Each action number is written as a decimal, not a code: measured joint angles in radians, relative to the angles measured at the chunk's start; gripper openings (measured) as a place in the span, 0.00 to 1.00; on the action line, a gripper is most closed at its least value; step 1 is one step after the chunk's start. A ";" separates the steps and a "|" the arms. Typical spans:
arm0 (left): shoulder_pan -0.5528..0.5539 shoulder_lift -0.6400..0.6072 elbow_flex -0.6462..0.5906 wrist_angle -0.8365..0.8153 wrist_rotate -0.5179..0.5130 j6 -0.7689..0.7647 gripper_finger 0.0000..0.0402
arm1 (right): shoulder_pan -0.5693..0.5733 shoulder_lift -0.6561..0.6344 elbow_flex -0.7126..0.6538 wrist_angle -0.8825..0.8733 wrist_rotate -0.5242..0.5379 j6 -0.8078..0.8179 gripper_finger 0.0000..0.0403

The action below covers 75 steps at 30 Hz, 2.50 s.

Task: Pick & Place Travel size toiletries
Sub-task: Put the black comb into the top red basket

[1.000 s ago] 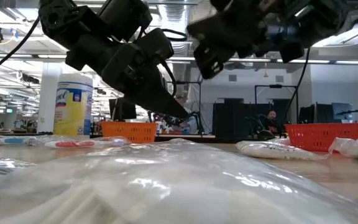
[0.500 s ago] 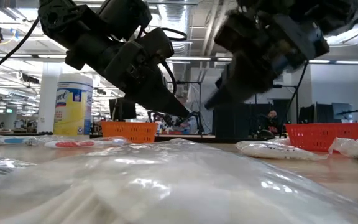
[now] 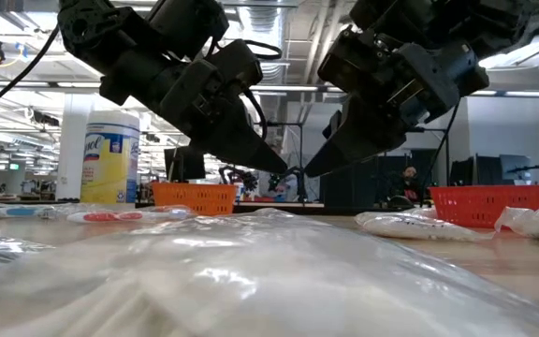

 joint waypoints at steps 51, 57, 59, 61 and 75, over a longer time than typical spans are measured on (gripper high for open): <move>0.015 -0.211 -0.058 0.077 -0.003 -0.029 0.01 | -0.024 -0.001 0.000 0.140 0.001 -0.011 0.00; 0.035 -0.183 -0.066 0.079 -0.003 -0.014 0.01 | -0.032 -0.001 0.000 0.124 0.002 -0.011 0.00; 0.035 -0.183 -0.066 0.076 -0.003 -0.033 0.01 | -0.032 -0.001 0.000 0.119 0.004 -0.011 0.00; 0.036 -0.185 -0.066 0.079 -0.004 -0.038 0.01 | -0.031 -0.001 0.000 0.113 0.003 -0.011 0.00; 0.034 -0.191 -0.065 0.112 -0.003 -0.060 0.01 | -0.046 -0.001 0.000 0.111 0.001 -0.002 0.00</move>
